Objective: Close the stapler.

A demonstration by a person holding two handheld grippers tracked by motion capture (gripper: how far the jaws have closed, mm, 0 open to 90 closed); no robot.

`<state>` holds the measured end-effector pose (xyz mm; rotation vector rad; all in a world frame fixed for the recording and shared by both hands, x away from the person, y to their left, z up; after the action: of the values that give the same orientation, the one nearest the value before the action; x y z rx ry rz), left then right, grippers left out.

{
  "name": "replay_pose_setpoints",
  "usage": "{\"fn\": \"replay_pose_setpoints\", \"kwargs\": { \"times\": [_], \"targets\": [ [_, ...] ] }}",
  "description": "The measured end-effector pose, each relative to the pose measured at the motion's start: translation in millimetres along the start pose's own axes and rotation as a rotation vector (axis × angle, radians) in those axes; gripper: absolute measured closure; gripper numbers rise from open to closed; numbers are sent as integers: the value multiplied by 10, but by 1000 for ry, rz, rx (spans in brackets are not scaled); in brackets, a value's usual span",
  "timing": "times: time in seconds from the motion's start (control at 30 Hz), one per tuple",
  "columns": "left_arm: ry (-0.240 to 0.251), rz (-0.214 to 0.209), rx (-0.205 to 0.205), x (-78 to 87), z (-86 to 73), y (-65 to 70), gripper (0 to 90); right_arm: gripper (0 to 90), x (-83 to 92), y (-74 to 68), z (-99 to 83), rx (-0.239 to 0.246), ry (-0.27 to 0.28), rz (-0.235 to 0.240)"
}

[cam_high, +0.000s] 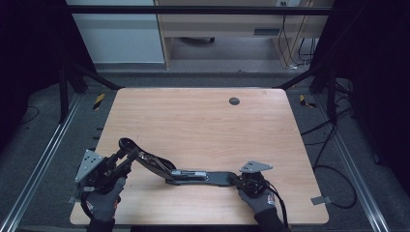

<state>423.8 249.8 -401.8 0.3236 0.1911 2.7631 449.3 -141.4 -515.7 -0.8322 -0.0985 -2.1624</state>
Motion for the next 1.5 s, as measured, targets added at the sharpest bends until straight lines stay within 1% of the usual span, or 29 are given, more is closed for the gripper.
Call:
{"fn": "replay_pose_setpoints", "kwargs": {
  "times": [0.17, 0.43, 0.67, 0.87, 1.17, 1.5],
  "targets": [
    [2, -3, 1, -8, 12, 33, 606, 900, 0, 1, 0, -1, 0, 0],
    [9, -7, -16, -25, 37, 109, 610, 900, 0, 2, -1, -1, 1, 0],
    [20, -4, -51, -53, 67, 223, 611, 900, -1, 5, -3, -2, 5, 1],
    [26, 7, -70, -60, 72, 276, 612, 900, -2, 5, -3, -6, 7, 2],
    [36, 13, -98, -77, 83, 355, 612, 900, -3, 5, -3, -7, 9, 2],
    [42, 21, -148, -106, 97, 458, 612, 900, -3, 7, -4, -6, 9, 2]
  ]
}}
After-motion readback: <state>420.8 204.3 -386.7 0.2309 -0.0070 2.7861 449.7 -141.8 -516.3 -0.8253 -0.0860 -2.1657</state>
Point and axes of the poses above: each handheld gripper's, and its own axes: x roughly backward along the jaws, z roughly out of its top, y roughly to its right, the point moved 3 cm from there along -x, roughly forward along the jaws, and after that the axes turned 6 degrees about z, right-handed, at the moved point
